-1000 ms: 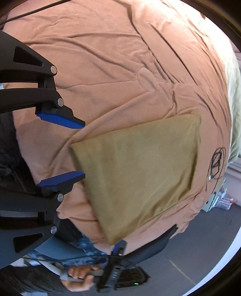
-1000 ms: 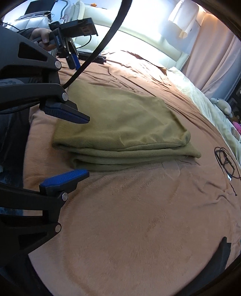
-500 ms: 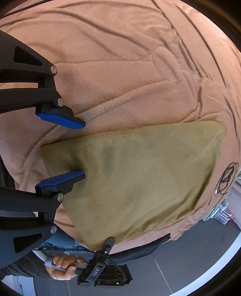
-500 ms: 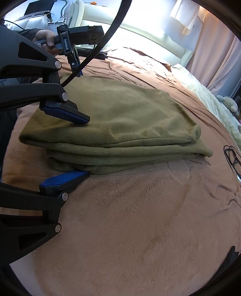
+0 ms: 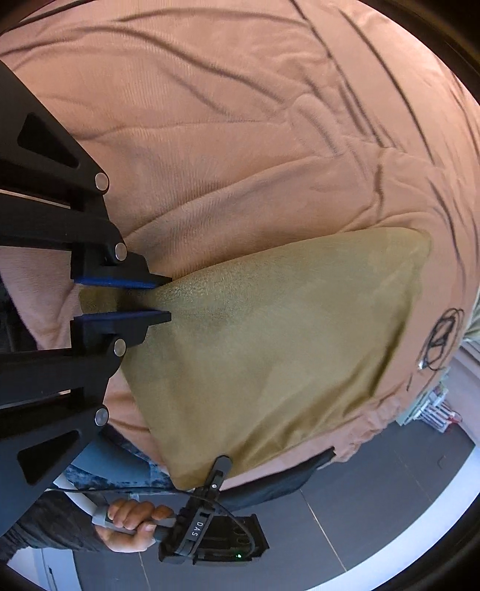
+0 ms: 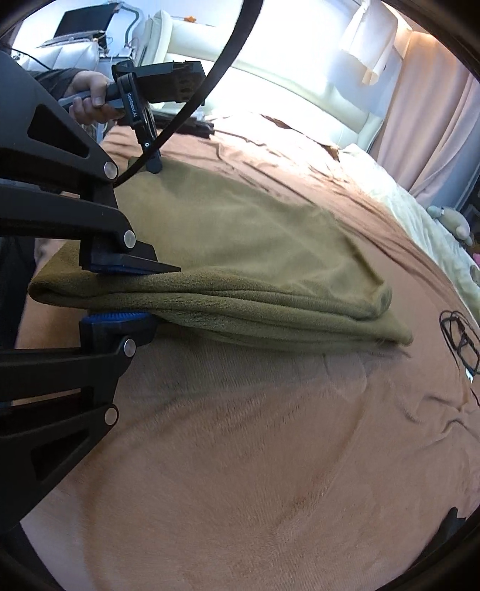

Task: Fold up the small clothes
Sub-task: 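Close the left gripper on the folded olive shirt's end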

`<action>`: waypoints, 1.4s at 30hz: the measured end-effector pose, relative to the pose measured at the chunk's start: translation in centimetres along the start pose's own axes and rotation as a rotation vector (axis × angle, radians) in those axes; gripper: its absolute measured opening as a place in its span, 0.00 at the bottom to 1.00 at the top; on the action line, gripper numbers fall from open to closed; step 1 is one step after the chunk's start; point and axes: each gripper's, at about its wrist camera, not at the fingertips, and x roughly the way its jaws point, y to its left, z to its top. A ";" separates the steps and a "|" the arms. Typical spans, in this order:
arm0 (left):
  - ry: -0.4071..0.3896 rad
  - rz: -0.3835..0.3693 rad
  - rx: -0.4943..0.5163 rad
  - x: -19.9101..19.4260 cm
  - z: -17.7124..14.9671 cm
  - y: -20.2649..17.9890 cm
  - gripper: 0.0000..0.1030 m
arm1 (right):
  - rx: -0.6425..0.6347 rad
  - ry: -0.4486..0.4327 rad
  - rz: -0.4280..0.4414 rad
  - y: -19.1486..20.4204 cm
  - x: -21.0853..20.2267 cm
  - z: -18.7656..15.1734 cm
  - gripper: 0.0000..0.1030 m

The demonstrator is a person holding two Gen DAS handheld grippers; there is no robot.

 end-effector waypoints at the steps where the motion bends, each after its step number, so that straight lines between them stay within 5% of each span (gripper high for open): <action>1: -0.006 -0.004 0.001 -0.6 -0.1 0.1 0.10 | -0.004 0.002 0.007 0.2 -0.1 -0.1 0.12; 15: 0.000 -0.016 0.014 -4.7 -4.5 1.0 0.10 | -0.033 0.078 0.079 1.8 0.8 -3.5 0.12; 21: 0.040 0.038 0.061 -3.6 -5.1 -0.2 0.16 | -0.046 0.104 0.018 2.2 1.9 -2.1 0.20; 23: 0.045 0.030 0.046 -3.2 -4.9 0.2 0.42 | -0.035 0.099 0.005 1.9 2.3 -1.2 0.42; 25: 0.020 0.016 0.024 -3.2 -4.3 0.5 0.61 | -0.019 0.078 0.000 1.3 2.6 0.0 0.53; 26: 0.002 0.014 0.020 -3.3 -4.0 0.6 0.62 | -0.018 0.067 0.001 1.1 2.7 0.6 0.53; 42: -0.033 0.000 -0.080 1.5 3.0 4.2 0.56 | 0.011 0.065 0.041 -1.7 10.3 8.5 0.53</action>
